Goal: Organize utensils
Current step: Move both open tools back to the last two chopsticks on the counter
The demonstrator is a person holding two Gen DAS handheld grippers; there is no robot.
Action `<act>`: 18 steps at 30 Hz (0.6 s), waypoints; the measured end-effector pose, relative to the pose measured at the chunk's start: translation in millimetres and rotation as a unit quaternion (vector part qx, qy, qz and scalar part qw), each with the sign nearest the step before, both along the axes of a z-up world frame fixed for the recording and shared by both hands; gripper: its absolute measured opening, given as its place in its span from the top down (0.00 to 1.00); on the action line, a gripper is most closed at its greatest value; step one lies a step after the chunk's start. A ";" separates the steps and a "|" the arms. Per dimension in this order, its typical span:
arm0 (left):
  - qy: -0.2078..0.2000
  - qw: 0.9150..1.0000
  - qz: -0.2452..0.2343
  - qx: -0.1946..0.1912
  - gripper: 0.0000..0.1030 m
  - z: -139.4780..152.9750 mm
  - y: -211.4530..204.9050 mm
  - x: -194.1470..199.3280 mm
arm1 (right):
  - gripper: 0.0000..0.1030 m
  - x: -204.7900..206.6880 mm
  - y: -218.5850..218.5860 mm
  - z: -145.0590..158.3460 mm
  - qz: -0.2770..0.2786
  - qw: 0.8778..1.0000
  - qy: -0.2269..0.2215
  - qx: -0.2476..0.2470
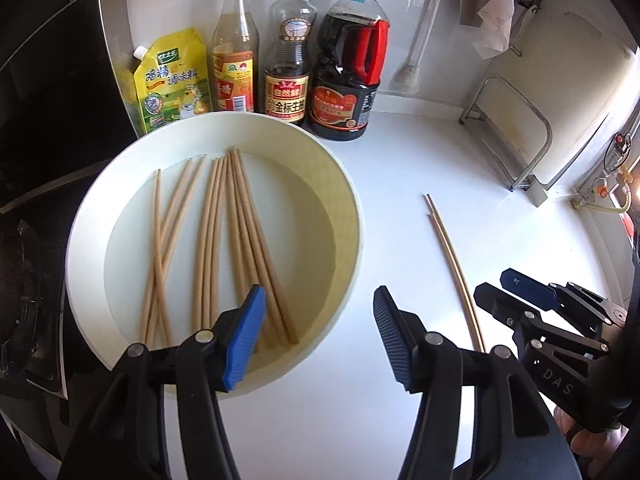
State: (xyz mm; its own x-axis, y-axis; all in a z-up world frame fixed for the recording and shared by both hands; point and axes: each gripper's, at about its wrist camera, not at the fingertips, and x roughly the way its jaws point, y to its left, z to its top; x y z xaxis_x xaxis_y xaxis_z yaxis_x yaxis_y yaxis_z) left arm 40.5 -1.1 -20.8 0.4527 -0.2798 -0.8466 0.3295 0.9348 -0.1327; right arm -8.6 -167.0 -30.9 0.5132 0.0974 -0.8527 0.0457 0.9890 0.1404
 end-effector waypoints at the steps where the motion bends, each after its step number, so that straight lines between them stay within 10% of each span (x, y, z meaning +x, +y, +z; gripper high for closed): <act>1: 0.002 1.000 -0.002 -0.002 0.44 -0.7 -5.4 -0.9 | 0.60 -1.7 -8.1 -2.7 -0.005 1.000 0.003 -0.001; 18: 0.018 1.000 0.003 0.009 0.35 -26.7 -68.3 -15.1 | 0.60 -3.0 -80.2 -73.5 -0.020 0.998 0.048 -0.023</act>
State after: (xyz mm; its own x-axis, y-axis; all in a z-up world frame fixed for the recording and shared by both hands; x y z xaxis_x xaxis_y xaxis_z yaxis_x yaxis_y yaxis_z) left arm 25.5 -69.5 -47.6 0.4234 -0.2624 -0.8671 0.3200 0.9387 -0.1278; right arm -11.6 -247.2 -104.5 0.4314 0.0367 -0.9014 0.0972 0.9915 0.0869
